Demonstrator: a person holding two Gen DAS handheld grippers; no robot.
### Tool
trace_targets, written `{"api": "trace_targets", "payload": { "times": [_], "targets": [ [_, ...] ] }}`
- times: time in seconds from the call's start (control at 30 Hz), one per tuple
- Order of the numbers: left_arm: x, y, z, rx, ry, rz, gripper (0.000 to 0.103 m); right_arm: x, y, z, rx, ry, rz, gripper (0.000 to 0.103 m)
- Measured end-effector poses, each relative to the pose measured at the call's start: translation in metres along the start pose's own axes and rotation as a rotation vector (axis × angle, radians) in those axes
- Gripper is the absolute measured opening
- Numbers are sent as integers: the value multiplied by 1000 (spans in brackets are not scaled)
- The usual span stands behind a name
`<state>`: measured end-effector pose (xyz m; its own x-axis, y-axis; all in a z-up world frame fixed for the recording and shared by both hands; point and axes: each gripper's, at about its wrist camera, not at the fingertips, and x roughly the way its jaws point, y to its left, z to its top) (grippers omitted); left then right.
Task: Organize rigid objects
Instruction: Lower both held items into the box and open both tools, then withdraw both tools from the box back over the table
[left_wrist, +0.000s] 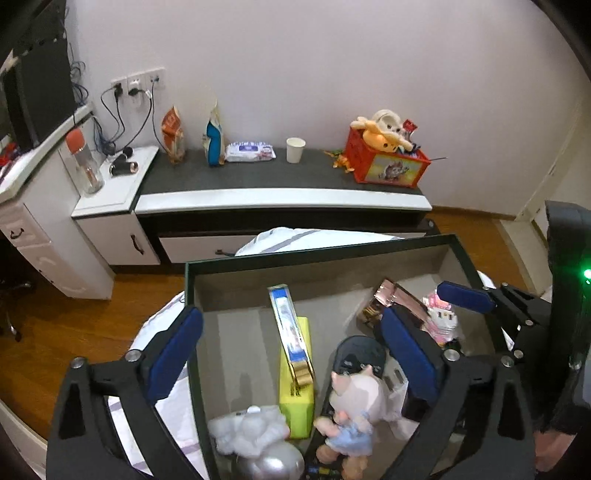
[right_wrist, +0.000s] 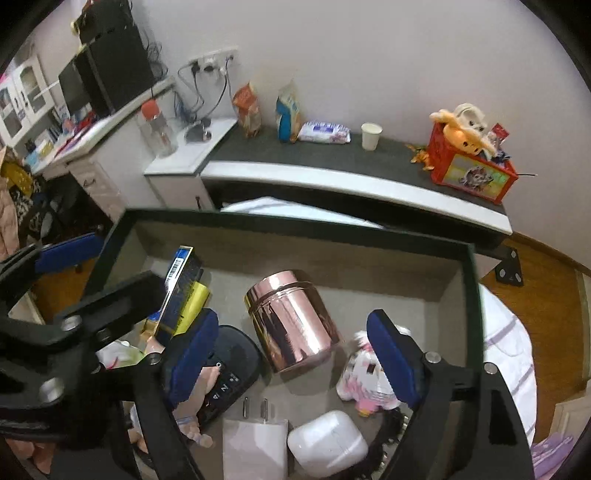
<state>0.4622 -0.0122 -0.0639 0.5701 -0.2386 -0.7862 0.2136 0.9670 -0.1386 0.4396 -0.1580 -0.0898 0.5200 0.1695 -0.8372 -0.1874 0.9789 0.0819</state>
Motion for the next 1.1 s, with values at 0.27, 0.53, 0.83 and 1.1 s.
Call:
{"api": "trace_targets", "payload": {
  "times": [0.27,0.53,0.83,1.1],
  "targets": [
    [-26,-6,-7,-12,-1,69,103,-20,2,-8,35,-5,-30,87],
    [-87,-21,-39,-5,-49,75,103,-72,14,-36,24,-75,-4,87],
    [-159,-45,-107,27,-75,72,103,-143,16,-99,51,-168,26,87],
    [-202,-55,-174,27,-111,80,103,-199,8,-166,85,-236,16,87]
  ]
}}
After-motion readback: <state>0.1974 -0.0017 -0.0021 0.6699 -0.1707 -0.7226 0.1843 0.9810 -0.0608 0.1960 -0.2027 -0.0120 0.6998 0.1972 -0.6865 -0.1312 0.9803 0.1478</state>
